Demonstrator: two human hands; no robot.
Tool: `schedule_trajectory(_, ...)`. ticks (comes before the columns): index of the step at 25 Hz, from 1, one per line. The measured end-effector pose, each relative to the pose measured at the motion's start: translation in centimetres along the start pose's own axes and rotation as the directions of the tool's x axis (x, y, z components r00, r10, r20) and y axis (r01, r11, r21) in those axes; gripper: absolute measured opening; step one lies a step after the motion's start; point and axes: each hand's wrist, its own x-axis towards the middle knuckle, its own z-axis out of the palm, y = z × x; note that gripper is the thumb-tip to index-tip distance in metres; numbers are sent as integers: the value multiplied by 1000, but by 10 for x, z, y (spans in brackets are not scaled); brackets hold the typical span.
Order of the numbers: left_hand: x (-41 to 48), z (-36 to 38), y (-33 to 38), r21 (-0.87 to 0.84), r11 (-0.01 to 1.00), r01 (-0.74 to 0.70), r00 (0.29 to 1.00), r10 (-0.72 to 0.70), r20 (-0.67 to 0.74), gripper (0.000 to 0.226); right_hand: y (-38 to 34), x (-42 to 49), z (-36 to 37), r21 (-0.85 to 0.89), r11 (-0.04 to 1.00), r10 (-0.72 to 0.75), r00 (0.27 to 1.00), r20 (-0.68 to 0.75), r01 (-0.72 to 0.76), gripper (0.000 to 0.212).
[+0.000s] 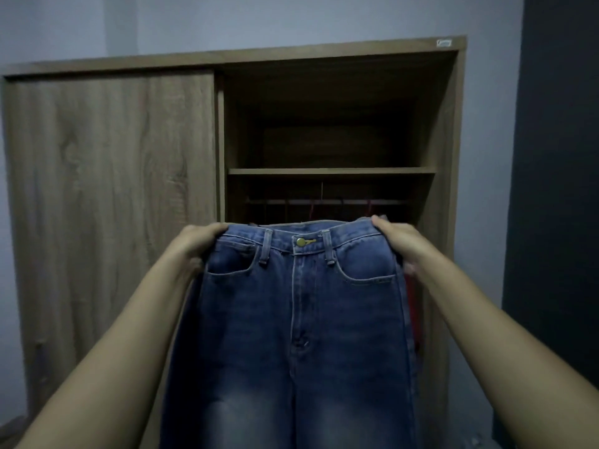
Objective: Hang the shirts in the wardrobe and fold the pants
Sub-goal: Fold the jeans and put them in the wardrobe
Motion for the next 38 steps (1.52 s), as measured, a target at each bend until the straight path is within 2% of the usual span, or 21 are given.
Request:
schedule_trajectory(3, -20, 34, 3, -112, 993, 23, 999, -20, 28, 15, -6, -4, 26, 204, 962, 169, 983, 67, -179, 25)
schedule_trajectory(8, -51, 84, 15, 4, 976, -219, 965, 216, 151, 21, -26, -22, 75, 269, 960, 26, 985, 173, -72, 22)
schedule_trajectory(10, -53, 88, 15, 11, 969, -247, 950, 240, 201, 23, -25, -27, 81, 254, 967, -23, 976, 217, -33, 37)
schedule_trajectory(11, -53, 87, 16, 18, 968, -250, 946, 240, 220, 23, -25, -28, 80, 237, 971, -23, 963, 270, -43, 56)
schedule_trajectory(13, -56, 82, 20, 20, 966, -259, 925, 242, 292, 28, -27, -30, 73, 177, 981, -11, 899, 438, -74, 90)
schedule_trajectory(14, -58, 80, 21, 46, 959, -281, 911, 251, 328, 34, -27, -30, 68, 154, 985, -10, 860, 511, -80, 98)
schedule_trajectory(16, -61, 79, 19, 164, 915, -369, 886, 293, 360, 43, -22, -29, 59, 156, 983, -19, 806, 591, -92, 100)
schedule_trajectory(18, -63, 80, 17, 203, 884, -421, 882, 347, 318, 35, -15, -36, 56, 234, 961, -37, 771, 635, -146, 90)
schedule_trajectory(19, -63, 79, 17, 174, 895, -410, 891, 353, 285, 28, -9, -38, 56, 294, 944, -67, 782, 620, -152, 81)
schedule_trajectory(20, -66, 79, 20, 124, 914, -387, 902, 347, 256, 20, 1, -37, 57, 334, 940, -134, 824, 550, -70, 68)
schedule_trajectory(21, -66, 77, 24, 74, 925, -372, 909, 347, 232, 17, 12, -34, 57, 291, 950, -231, 887, 401, 116, 53)
schedule_trajectory(22, -66, 74, 28, 8, 929, -371, 905, 359, 227, 18, 21, -29, 56, 154, 937, -338, 926, 169, 314, 39)
schedule_trajectory(23, -63, 69, 33, -71, 923, -379, 893, 385, 233, 20, 27, -28, 54, 6, 911, -413, 911, -3, 413, 37)
schedule_trajectory(24, -59, 63, 38, -152, 911, -383, 877, 411, 249, 20, 29, -27, 52, -75, 897, -439, 898, -38, 435, 41)
schedule_trajectory(26, -44, 54, 40, -90, 901, -424, 869, 433, 239, 19, 27, -27, 53, -167, 865, -467, 881, 81, 474, 41)
schedule_trajectory(28, -36, 52, 29, 297, 847, -442, 896, 399, 194, 27, 20, -26, 58, -261, 845, -455, 884, 107, 466, 38)
schedule_trajectory(30, -39, 54, 7, 475, 804, -359, 929, 356, 101, 39, 15, -32, 62, -312, 826, -473, 879, 69, 469, 38)
schedule_trajectory(31, -42, 54, 0, 454, 813, -364, 923, 379, 60, 43, 15, -34, 62, -369, 795, -497, 866, 60, 482, 40)
schedule_trajectory(33, -49, 47, 2, 444, 751, -488, 843, 538, 18, 44, 13, -37, 57, -459, 712, -557, 825, 92, 532, 42)
schedule_trajectory(36, -43, 36, 16, 283, 657, -698, 705, 700, 113, 41, -9, -38, 47, -447, 666, -615, 779, 123, 597, 39)
schedule_trajectory(38, -38, 36, 15, 135, 678, -722, 691, 696, 198, 45, -19, -36, 40, -475, 651, -604, 783, 149, 592, 39)
